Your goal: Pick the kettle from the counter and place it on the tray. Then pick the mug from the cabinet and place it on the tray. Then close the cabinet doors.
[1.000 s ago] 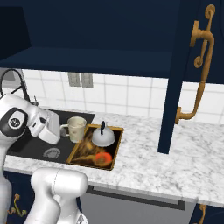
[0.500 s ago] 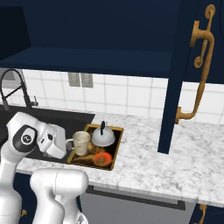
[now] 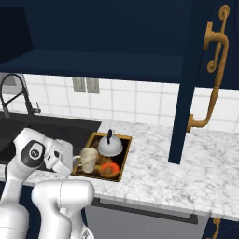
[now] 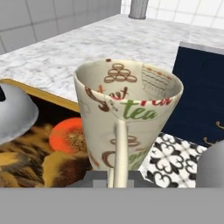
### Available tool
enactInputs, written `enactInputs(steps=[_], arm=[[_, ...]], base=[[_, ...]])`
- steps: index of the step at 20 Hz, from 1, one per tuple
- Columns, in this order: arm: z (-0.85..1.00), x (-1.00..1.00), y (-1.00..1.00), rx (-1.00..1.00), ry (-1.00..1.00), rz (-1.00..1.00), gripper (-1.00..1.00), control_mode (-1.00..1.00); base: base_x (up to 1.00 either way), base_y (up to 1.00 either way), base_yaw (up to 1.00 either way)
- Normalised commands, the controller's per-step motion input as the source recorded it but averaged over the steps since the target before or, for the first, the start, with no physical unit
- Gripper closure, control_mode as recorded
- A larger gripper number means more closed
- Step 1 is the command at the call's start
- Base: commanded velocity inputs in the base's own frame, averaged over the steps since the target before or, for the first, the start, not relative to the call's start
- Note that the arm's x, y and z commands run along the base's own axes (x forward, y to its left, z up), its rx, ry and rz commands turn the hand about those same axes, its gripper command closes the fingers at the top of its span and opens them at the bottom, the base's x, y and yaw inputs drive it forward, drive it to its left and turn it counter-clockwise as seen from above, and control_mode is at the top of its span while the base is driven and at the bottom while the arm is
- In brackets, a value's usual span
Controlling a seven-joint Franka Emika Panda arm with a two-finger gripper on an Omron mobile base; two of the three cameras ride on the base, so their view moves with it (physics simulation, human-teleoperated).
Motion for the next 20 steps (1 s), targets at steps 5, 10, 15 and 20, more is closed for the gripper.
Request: enactInputs(steps=[5, 10, 15, 20], arm=[[-0.27, 0.27, -0.14, 0.0, 0.0, -0.03, 1.0, -1.0], [-0.34, 0.05, -0.15, 0.0, 0.0, 0.0, 1.0, -1.0], [-0.42, 0.08, -0.19, 0.0, 0.0, 0.0, 1.0, -1.0], [-0.47, 0.1, -0.16, 0.0, 0.0, 0.0, 1.0, -1.0]], base=[[0.0, 0.0, 0.0], [0.0, 0.0, 0.0], [0.0, 0.0, 0.0], [0.0, 0.0, 0.0]])
